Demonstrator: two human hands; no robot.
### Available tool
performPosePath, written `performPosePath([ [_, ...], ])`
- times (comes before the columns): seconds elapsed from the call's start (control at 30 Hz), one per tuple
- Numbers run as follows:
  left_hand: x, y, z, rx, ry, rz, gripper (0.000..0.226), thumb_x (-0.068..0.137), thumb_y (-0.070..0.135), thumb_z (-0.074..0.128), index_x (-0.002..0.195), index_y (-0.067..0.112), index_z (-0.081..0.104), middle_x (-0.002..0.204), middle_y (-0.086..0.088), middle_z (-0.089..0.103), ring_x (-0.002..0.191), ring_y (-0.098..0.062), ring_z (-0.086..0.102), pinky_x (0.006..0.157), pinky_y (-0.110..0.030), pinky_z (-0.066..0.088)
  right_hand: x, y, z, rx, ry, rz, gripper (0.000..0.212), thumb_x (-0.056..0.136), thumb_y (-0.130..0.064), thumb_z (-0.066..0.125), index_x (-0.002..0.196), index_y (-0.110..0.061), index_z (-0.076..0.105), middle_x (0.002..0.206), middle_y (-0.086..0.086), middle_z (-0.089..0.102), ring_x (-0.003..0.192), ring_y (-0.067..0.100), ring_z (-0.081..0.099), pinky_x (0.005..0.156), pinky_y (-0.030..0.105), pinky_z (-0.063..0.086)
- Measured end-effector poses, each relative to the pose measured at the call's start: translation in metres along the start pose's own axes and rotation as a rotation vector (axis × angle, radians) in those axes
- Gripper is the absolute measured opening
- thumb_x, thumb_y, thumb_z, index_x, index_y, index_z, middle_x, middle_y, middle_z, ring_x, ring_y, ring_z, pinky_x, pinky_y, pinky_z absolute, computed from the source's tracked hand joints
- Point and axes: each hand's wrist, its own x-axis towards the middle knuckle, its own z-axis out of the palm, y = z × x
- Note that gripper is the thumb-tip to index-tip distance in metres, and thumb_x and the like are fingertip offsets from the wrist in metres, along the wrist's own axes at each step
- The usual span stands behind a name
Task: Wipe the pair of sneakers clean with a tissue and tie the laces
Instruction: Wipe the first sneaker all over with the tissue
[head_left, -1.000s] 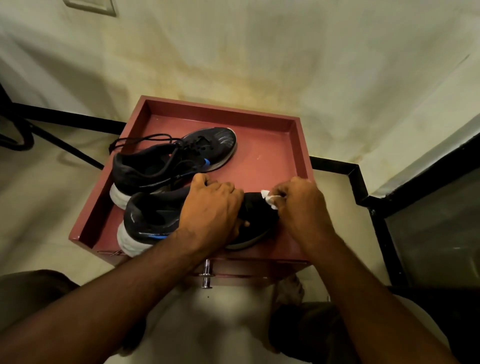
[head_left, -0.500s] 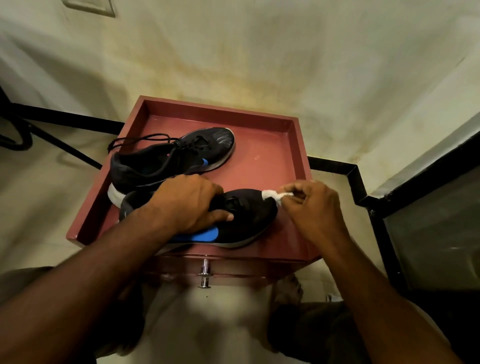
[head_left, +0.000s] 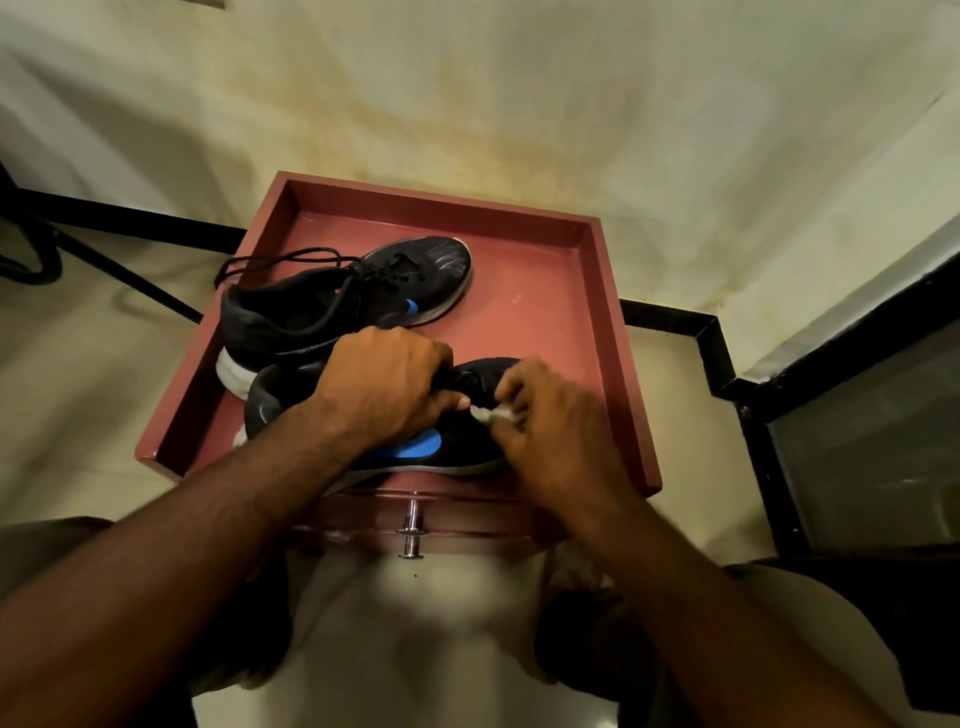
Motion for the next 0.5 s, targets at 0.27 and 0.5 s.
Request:
performPosePath([
  [0.27,-0.001,0.003,0.002,0.021,0.04,-0.011,0.043,0.087,0.067,0.057,0.113,0.033,0.067,0.104,0.001,0.072,0.096,-0.027,0.068,0.067,-0.033,0.043,-0.009,-0.015,0.025,0.058,-0.051,-0.068,0.021,0.09,-0.026,0.071,0.101,-0.027,0.053,0.089,-0.008,0.069,0.082,0.013,0.066,0.068,0.033,0.053],
  [0.5,0.0,0.0,0.007,0.0,0.052,0.016,0.049,0.086,0.073,0.056,0.108,0.031,0.067,0.1,0.004,0.072,0.094,-0.025,0.068,0.067,-0.033,0.046,0.024,0.014,-0.006,-0.327,0.241,0.069,0.027,0.09,-0.02,0.076,0.102,-0.023,0.051,0.086,-0.002,0.064,0.079,0.019,0.065,0.06,0.025,0.041],
])
